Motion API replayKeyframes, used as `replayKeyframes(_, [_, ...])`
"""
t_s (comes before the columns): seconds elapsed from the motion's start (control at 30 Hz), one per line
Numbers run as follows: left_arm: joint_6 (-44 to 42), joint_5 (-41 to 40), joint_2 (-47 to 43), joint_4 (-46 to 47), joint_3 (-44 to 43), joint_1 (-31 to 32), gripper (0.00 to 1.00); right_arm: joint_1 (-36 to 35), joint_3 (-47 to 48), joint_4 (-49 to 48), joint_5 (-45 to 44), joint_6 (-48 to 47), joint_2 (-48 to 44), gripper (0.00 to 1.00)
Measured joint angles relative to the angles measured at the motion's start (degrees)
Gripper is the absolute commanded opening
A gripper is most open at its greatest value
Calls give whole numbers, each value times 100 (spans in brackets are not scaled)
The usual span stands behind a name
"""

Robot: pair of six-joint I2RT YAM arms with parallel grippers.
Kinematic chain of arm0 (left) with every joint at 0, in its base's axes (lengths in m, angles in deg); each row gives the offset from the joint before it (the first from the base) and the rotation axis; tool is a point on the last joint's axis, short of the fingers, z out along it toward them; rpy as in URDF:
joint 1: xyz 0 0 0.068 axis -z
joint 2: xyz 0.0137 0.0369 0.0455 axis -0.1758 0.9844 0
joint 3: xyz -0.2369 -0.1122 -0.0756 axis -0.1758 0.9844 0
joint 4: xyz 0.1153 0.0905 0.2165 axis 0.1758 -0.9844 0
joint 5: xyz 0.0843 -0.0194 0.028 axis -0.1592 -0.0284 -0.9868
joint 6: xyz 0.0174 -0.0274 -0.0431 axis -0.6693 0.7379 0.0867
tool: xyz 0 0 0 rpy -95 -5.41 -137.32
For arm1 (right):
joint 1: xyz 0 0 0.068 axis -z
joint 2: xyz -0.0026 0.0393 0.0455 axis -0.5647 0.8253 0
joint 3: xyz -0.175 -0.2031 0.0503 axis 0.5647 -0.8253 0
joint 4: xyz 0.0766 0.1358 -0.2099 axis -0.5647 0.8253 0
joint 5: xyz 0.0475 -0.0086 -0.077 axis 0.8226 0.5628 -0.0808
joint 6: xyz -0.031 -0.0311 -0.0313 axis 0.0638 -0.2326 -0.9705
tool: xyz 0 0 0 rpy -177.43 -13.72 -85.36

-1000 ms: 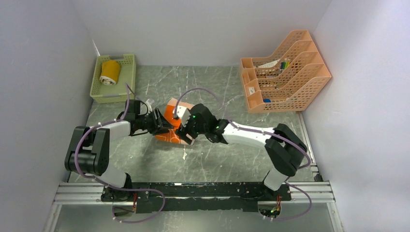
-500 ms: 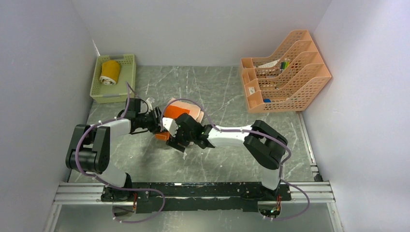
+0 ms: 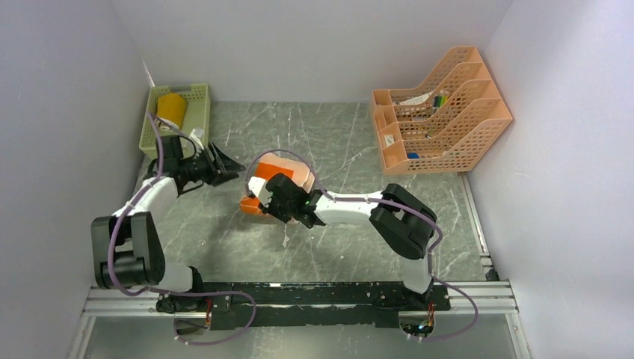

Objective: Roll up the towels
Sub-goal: Roll the towel at the center of the board.

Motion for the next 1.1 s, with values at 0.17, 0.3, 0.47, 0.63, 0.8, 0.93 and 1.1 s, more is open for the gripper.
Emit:
replayKeyframes(0.17, [-498, 11, -511, -542, -463, -177, 64, 334, 68, 254, 890, 503, -57, 1])
replayKeyframes(0.3, [-841, 87, -651, -901, -442, -177, 64, 861, 251, 560, 2092, 1113, -59, 4])
replayKeyframes(0.47, [-990, 214, -667, -1010, -155, -173, 64, 1478, 605, 822, 3462, 1770, 269, 9])
replayKeyframes(0.63, [-918, 251, -667, -927, 179, -24, 65, 1843, 1445, 1241, 4586, 2205, 1180, 14])
replayKeyframes(0.8, [-597, 249, -527, -433, 444, 339, 64, 2122, 1797, 1392, 5396, 2542, 1626, 21])
replayKeyframes(0.93, [-313, 247, -48, 251, 520, 581, 62, 2350, 1884, 1392, 5877, 2726, 1805, 21])
replayKeyframes(1.1, [184, 245, 811, 1110, 522, 612, 60, 2415, 2181, 1703, 6054, 2684, 1980, 28])
